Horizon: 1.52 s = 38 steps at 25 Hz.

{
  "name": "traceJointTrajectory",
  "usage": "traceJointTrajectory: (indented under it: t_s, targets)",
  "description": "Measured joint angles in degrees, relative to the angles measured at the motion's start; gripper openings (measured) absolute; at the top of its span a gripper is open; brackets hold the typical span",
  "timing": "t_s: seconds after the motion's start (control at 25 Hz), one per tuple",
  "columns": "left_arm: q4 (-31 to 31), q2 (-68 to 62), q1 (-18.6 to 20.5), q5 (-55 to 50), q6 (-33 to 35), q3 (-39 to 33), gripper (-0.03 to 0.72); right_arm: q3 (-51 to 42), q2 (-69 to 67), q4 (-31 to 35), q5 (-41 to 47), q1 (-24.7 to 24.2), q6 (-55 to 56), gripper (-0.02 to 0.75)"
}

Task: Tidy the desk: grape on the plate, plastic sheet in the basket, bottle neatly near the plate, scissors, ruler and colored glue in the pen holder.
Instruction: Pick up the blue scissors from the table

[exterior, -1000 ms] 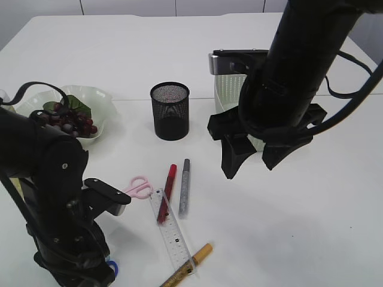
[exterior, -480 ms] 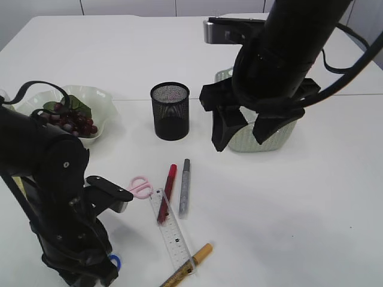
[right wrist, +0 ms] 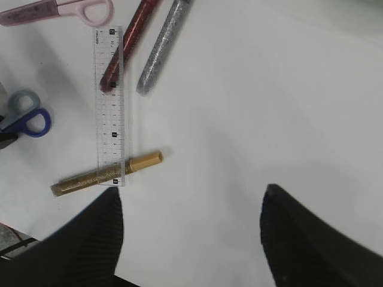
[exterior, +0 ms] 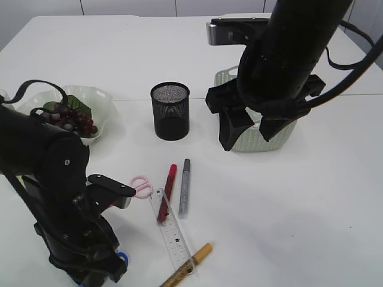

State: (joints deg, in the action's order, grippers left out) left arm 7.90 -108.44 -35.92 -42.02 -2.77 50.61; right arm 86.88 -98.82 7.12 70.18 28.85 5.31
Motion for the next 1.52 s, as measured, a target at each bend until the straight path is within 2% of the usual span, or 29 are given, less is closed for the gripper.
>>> traceJointTrajectory:
  t_s: [0.72,0.88,1.12,1.52]
  targets:
    - [0.8,5.6,0.0,0.6,-4.6,-1.9,0.14,0.0,0.0,-0.2,0.1,0.0,-1.2,0.524]
    - [0.8,10.5,0.0,5.2,-6.5,-5.7,0.14,0.0,0.0,-0.2,0.1,0.0,-1.8,0.524]
    - [0.8,19.8,0.0,17.6,-7.1,-11.6,0.14,0.0,0.0,-0.2,0.1,0.0,-2.4,0.524]
    - [-3.6,24.4,0.0,32.2,-7.2,-12.4,0.14,0.0,0.0,-0.2,0.1,0.0,-3.2,0.524]
